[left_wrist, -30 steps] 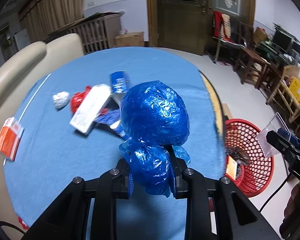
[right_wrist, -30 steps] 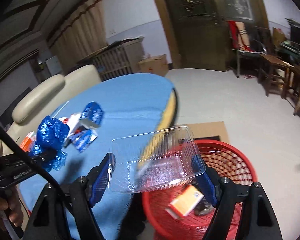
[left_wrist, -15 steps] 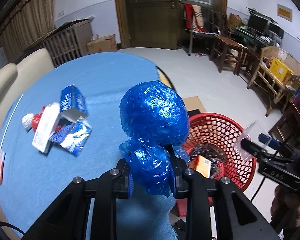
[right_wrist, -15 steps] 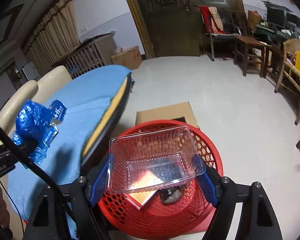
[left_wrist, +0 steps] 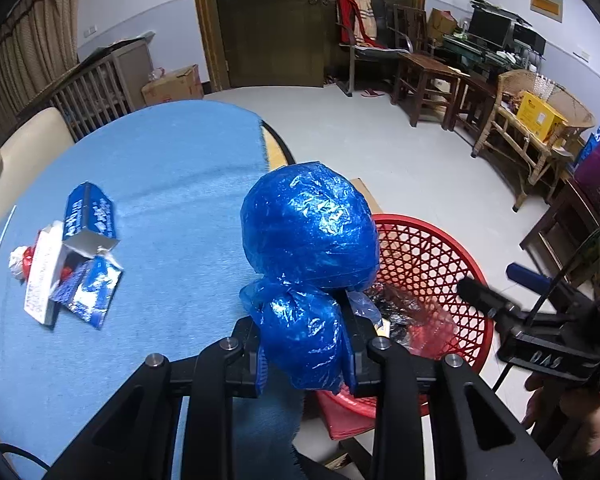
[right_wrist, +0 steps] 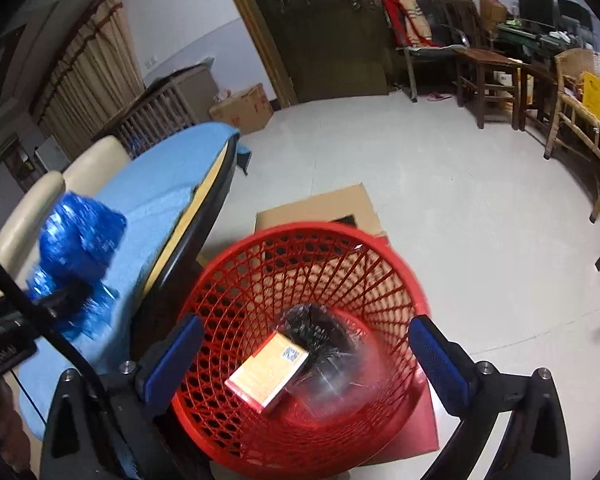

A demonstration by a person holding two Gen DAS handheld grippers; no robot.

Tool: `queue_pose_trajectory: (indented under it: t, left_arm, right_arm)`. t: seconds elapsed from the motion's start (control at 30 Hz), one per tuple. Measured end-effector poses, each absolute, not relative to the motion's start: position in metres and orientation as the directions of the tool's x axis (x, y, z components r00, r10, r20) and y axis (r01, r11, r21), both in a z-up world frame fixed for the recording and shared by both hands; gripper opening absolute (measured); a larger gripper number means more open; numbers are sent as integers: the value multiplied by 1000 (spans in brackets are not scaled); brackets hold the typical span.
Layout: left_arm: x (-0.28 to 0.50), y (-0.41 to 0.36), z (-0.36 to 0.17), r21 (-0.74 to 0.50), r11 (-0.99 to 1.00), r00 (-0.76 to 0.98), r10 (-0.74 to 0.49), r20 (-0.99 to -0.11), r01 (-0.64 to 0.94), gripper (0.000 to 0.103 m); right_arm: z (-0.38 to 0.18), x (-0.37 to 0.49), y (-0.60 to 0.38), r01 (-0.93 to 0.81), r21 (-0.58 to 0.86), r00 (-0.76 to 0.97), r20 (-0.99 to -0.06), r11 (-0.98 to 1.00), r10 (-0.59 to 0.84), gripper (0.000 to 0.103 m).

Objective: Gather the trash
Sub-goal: 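Carry both items to red basket and open right tool to drop tray, then open the left tool to drop the blue bag into the basket, then return to table and grasp flattened blue toothpaste carton with right tool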

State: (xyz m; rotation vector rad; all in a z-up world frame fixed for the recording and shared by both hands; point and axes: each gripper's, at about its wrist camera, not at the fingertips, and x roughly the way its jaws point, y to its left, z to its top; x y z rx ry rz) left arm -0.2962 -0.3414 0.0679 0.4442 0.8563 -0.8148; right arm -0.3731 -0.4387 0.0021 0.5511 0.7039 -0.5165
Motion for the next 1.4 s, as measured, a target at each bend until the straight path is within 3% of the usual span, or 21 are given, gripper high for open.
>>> queue_pose_trajectory:
  t: [0.13,0.2,0.27,0.3,0.5,1.03,1.4]
  left_arm:
    - [-301,-355,62,14,592,352,-460,-815,806,33]
    - [-303,-362,58,1,579,329,-462,-824,815,40]
    - [-304,-369,54,-16,562,303,-469,-830,827,70]
    - [-303,-371,54,-18,557,297,-470,-831,830,74]
    - [-292,-357,59,-3,588,332,-462,-823,809,75]
    - [-234,-212,61,-88,802,438,-410,-800,591,76]
    - [-198,-109,44,-153,910,482,-340,-808,386,76]
  right_arm:
    - [15,-386,-449,630,323,669,-687,706,-283,103]
    - [21,-391,-452,635,328,675,-676,699,-295,103]
    - [26,-396,-453,640,335,680,-666,691,-307,103]
    - [29,-398,-454,642,337,681,-664,689,-310,103]
    - [39,-403,-453,648,334,680,-658,684,-324,103]
    - [39,-339,-395,544,288,688,-691,788,-223,103]
    - [38,-224,-300,199,203,687,-726,959,11,103]
